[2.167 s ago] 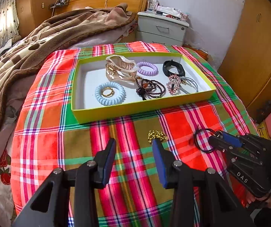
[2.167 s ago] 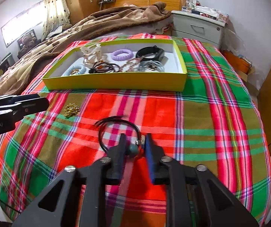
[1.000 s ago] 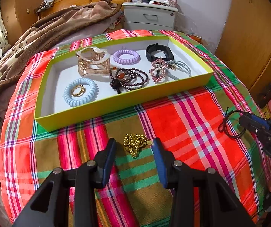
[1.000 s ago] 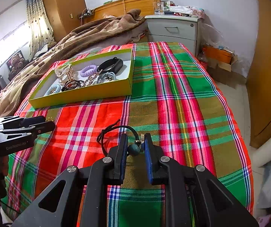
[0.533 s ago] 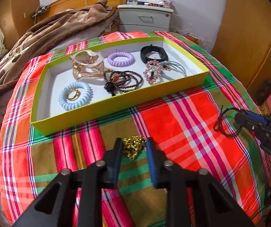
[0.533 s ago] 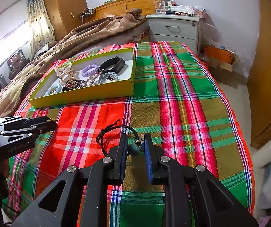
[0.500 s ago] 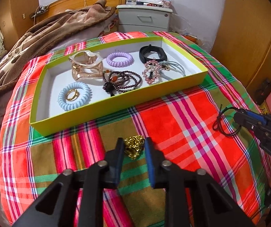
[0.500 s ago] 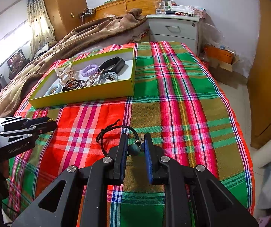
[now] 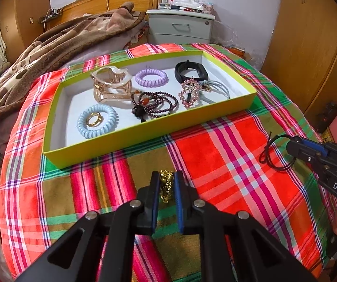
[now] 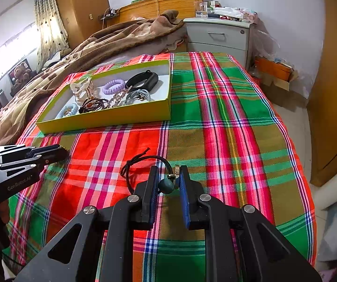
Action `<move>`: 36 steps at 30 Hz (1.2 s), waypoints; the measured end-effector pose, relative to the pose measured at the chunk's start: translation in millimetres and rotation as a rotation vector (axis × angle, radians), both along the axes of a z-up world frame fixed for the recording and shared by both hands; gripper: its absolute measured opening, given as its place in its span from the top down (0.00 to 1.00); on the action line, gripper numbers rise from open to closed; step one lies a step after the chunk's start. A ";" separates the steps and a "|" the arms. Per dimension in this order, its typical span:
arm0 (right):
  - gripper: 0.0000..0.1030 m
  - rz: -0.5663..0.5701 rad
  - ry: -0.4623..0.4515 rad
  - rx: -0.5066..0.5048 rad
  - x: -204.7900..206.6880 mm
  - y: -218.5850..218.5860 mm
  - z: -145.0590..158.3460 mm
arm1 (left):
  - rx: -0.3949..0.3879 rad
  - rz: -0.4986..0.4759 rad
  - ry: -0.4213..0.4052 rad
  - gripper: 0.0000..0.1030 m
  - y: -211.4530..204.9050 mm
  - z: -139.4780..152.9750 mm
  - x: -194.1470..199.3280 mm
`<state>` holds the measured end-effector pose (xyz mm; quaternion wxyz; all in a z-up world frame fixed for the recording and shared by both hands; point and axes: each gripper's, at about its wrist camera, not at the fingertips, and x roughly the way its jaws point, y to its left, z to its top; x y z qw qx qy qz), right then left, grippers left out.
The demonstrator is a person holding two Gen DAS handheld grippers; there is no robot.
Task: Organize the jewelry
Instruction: 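Carry the gold chain and black elastic with both tools over the box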
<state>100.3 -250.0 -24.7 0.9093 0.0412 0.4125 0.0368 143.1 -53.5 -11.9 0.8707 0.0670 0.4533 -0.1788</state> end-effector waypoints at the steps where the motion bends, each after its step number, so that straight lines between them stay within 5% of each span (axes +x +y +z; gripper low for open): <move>1: 0.83 0.002 -0.004 0.003 -0.3 0.8 0.9 | 0.000 -0.002 -0.003 0.88 0.5 1.2 -1.0; 21: 0.83 0.047 -0.071 0.020 4.4 12.5 32.4 | -0.058 0.012 -0.097 0.88 18.5 46.3 -12.2; 36: 0.83 0.118 -0.142 0.039 62.3 27.2 73.2 | -0.080 0.020 -0.160 0.88 27.2 75.4 14.1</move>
